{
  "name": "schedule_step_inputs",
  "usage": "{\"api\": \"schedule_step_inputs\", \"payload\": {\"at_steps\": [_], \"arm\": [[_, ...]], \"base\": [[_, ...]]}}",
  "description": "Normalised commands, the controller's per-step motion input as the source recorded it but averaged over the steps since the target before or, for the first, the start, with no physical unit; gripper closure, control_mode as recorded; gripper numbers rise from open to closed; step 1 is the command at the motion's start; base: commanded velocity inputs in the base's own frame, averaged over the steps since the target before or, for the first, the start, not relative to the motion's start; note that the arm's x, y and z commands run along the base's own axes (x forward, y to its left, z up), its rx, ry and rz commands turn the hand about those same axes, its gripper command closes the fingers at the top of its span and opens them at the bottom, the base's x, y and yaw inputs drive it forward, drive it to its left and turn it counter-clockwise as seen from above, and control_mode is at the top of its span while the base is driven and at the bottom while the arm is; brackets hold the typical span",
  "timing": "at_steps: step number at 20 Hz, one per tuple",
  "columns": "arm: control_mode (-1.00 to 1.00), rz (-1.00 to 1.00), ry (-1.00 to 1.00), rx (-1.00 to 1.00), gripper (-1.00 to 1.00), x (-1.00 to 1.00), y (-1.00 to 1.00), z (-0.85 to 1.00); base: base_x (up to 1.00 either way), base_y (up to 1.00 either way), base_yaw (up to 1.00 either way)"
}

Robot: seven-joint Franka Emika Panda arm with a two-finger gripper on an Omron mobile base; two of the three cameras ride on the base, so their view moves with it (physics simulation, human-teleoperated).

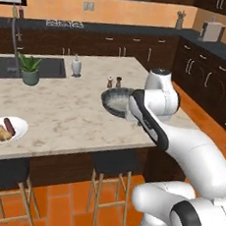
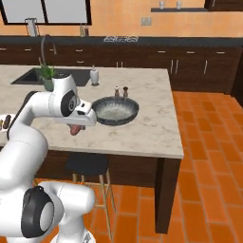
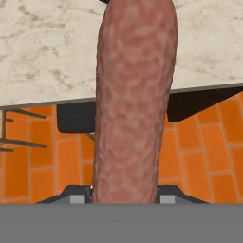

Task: Place one bun and one sausage from the bowl on each plate.

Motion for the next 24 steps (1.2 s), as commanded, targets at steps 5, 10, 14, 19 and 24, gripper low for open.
{"api": "schedule_step_inputs", "payload": {"at_steps": [5,10,14,19,24], "arm": [[1.0,0.0,0.0,0.0,1.0,0.0,0.0,0.0],[1.0,0.0,0.0,0.0,1.0,0.0,0.0,0.0],[1.0,0.0,0.0,0.0,1.0,0.0,0.0,0.0],[1.0,0.0,0.0,0.0,1.0,0.0,0.0,0.0],[1.0,0.0,0.0,0.0,1.0,0.0,0.0,0.0]], "base": [[-0.64,0.91,0.01],[-0.51,1.0,0.05],[-0.38,1.0,0.05],[-0.09,1.0,0.01],[0.38,1.0,0.02]]}}
